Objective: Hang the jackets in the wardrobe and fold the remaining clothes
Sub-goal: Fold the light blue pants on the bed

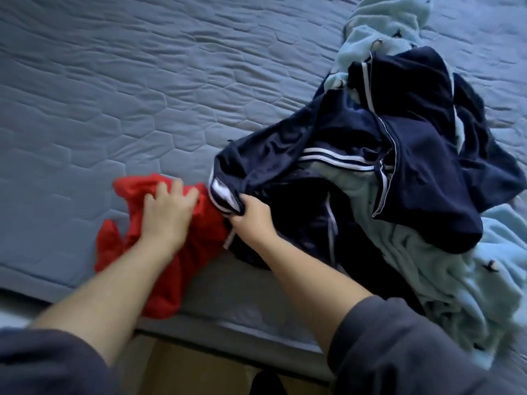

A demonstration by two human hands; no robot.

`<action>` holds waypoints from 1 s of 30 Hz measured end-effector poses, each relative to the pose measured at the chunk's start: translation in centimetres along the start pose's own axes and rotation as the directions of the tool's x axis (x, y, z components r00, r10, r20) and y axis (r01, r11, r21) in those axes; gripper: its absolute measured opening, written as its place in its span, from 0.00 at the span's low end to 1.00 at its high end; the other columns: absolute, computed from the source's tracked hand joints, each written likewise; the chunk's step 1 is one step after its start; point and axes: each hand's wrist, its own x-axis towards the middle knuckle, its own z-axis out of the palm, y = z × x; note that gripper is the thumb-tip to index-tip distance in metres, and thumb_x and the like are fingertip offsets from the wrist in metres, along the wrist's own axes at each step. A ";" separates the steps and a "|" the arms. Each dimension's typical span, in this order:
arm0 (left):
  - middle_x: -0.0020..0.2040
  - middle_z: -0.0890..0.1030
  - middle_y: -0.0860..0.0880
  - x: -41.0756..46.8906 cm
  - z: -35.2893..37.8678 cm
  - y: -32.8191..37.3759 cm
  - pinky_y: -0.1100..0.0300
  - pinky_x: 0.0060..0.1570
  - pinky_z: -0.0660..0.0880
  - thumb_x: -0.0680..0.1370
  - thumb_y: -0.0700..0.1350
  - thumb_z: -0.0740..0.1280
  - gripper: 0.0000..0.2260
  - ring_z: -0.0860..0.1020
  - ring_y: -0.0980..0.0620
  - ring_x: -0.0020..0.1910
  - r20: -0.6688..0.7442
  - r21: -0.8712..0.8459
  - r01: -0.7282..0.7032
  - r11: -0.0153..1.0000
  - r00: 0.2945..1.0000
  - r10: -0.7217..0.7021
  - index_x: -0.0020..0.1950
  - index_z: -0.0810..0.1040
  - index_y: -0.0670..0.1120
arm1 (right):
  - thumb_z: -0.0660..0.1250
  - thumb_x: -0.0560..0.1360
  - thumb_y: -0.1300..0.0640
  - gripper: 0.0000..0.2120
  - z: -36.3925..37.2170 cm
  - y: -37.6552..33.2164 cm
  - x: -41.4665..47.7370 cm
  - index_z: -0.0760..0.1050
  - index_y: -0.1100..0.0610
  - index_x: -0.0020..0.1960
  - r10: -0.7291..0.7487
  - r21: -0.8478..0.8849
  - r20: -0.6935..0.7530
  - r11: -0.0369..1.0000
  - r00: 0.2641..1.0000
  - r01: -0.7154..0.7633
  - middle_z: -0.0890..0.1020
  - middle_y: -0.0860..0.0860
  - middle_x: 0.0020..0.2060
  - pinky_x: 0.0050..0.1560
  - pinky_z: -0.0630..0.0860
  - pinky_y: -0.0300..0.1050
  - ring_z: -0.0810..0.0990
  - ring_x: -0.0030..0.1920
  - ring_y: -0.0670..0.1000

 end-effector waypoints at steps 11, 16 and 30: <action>0.76 0.56 0.44 0.7 -3.1 -4.8 0.44 0.67 0.65 0.71 0.52 0.72 0.39 0.59 0.42 0.73 0.481 -0.110 0.177 0.978 0.870 -0.104 0.76 0.54 0.50 | 0.67 0.72 0.58 0.23 -2.3 -2.8 1.6 0.70 0.61 0.65 0.083 -0.311 0.411 0.949 0.908 0.054 0.75 0.61 0.61 0.58 0.70 0.45 0.74 0.62 0.61; 0.68 0.67 0.46 0.1 -1.7 4.3 0.48 0.59 0.70 0.73 0.47 0.67 0.29 0.68 0.43 0.66 0.306 -0.303 0.055 0.951 0.951 0.042 0.73 0.61 0.48 | 0.65 0.73 0.56 0.21 -7.8 5.9 -1.6 0.70 0.53 0.66 0.158 -0.479 0.187 0.877 0.970 -0.050 0.71 0.54 0.63 0.60 0.71 0.51 0.72 0.63 0.59; 0.64 0.70 0.48 1.7 -4.2 26.6 0.51 0.59 0.70 0.75 0.47 0.64 0.19 0.71 0.47 0.62 0.236 -0.527 -0.114 0.842 0.932 0.274 0.66 0.69 0.48 | 0.61 0.71 0.64 0.17 -27.4 18.3 -3.0 0.73 0.52 0.57 0.158 -0.481 -0.363 0.813 0.918 -0.329 0.79 0.55 0.53 0.51 0.69 0.49 0.76 0.55 0.60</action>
